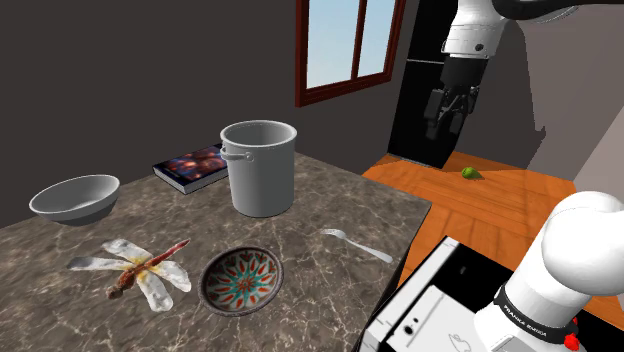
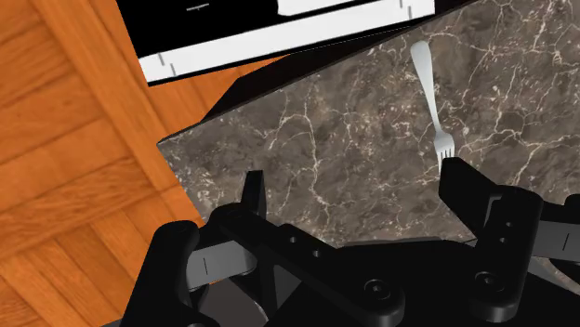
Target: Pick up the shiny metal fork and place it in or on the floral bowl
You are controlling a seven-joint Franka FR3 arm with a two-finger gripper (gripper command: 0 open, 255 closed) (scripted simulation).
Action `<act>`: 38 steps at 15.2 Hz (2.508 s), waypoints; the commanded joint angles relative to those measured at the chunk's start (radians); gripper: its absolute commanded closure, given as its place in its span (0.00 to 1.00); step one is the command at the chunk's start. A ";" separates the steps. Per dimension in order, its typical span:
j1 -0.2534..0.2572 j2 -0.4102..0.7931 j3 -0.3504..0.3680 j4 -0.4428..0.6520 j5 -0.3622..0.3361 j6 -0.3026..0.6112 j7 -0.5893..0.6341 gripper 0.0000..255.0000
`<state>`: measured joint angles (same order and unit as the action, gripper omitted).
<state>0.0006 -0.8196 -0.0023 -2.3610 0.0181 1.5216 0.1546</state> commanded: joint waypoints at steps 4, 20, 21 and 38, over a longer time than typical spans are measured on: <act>0.017 0.019 0.034 -0.071 0.027 0.094 0.027 0.00; 0.110 0.365 0.233 -0.253 0.145 0.653 0.164 0.00; 0.114 0.400 0.246 -0.252 0.147 0.689 0.174 0.00; 0.120 0.671 0.320 -0.260 0.116 0.976 0.246 0.00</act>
<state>0.1203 -0.1491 0.3180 -2.6209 0.1346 2.4965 0.4008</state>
